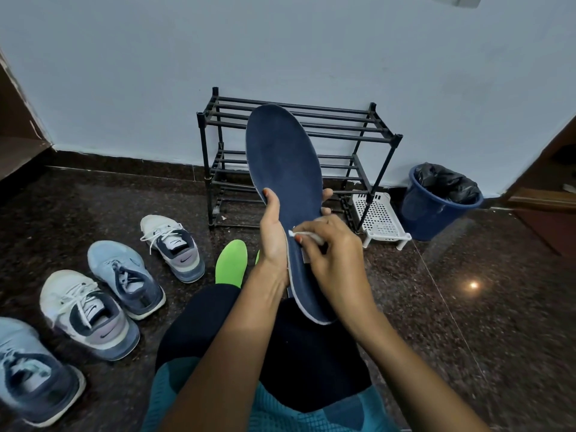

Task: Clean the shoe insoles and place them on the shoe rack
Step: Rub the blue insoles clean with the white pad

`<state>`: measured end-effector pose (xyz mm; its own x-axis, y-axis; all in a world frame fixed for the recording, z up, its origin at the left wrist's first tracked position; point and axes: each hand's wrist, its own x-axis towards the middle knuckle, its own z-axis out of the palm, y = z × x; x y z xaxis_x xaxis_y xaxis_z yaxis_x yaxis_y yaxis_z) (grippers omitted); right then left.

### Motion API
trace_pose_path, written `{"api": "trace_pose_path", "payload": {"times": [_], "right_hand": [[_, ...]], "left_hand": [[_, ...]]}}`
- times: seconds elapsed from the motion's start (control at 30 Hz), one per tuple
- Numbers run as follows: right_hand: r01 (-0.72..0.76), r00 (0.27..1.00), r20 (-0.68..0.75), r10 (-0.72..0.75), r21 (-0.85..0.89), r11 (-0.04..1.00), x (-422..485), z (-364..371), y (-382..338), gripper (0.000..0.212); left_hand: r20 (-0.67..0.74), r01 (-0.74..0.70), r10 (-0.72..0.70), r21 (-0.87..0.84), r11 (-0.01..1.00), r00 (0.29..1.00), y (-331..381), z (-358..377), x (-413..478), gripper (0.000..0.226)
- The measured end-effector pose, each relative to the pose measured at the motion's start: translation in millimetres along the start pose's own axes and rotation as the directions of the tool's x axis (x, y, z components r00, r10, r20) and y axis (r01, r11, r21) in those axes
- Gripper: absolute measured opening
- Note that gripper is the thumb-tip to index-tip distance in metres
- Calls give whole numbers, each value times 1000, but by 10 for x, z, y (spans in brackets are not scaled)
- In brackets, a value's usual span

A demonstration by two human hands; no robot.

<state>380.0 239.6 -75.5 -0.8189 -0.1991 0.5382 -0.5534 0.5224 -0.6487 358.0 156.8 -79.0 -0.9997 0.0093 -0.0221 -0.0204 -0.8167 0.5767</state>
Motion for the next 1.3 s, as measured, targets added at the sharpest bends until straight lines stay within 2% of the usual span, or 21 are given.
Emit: {"api": "trace_pose_path", "payload": {"times": [0.17,0.37,0.43,0.57,0.67,0.8,0.9,1.07,1.17,1.3], "right_hand": [[-1,996,-85,-5,-75,997,116,-4,60,12],[18,999,40,-17,-13,1000,-89,-11,-58,19],[-22,995,96,21,18,1000,-102,-79,-89,26],[-194,968,181,174,100,976,-69,-235,-129,43],[-242,959,182,216,130,962,-73,-274,-118,38],[-195,976,127,176,149,970,-80,-232,-84,20],[-98,994,64,92,105,990,-57,-167,-52,15],[-34,999,-16,35,52,998,59,-101,4,11],[54,997,57,-53,-21,998,14,-63,-28,16],[71,980,184,-71,2,997,-53,-136,-63,22]], "left_hand": [[38,47,-48,32,998,998,-22,12,-34,84],[-2,31,-31,-22,999,1000,32,35,-18,76],[4,36,-36,-30,999,999,33,35,-10,76],[6,54,-54,-25,998,999,28,29,-7,81],[6,52,-52,-14,999,999,35,23,2,82],[13,48,-48,16,999,999,26,26,2,85],[28,56,-56,18,998,998,30,27,-12,83],[59,62,-62,11,998,996,21,53,-15,81],[29,43,-44,22,999,999,29,22,5,76],[3,51,-51,5,999,999,34,10,11,76]]}}
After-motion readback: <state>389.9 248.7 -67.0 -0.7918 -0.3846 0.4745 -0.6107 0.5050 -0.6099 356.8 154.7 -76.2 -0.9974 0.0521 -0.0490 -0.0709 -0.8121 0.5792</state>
